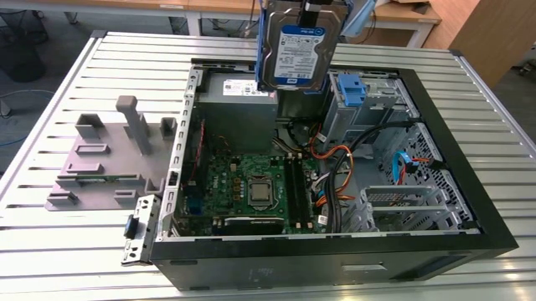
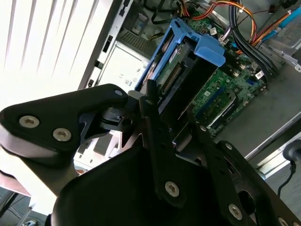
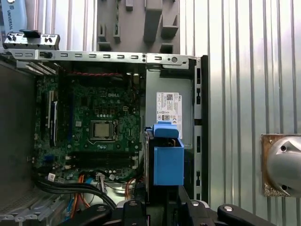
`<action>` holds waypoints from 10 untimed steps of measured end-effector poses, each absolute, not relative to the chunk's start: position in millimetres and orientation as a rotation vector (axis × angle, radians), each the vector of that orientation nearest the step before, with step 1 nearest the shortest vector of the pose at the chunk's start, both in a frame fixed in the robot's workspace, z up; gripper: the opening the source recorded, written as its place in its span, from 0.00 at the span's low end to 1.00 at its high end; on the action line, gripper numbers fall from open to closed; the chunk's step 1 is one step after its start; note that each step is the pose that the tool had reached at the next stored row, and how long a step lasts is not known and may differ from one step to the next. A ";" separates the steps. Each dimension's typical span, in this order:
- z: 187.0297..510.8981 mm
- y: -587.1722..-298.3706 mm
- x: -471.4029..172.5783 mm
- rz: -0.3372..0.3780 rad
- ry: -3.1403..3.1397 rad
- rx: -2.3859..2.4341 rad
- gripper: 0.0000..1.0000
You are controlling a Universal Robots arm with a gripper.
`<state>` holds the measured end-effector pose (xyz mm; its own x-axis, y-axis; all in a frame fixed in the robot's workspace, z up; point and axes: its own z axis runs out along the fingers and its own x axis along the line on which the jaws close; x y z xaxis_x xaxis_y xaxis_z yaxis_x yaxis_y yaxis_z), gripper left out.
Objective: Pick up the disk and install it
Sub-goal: 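Pick up the disk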
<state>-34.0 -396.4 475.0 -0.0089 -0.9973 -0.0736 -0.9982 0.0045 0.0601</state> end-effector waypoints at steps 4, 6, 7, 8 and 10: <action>475.0 -404.8 -33.5 0.148 2.219 -2.205 0.35; 475.0 -409.1 -33.3 0.148 2.219 -2.205 0.35; 475.0 -411.2 -33.3 0.148 2.219 -2.204 0.35; 475.0 -413.5 -33.2 0.148 2.219 -2.205 0.35; 475.0 -417.9 -33.0 0.148 2.219 -2.205 0.35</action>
<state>-33.0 -417.9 475.0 -0.0089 -0.9973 -0.0735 -0.9982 0.0045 0.0601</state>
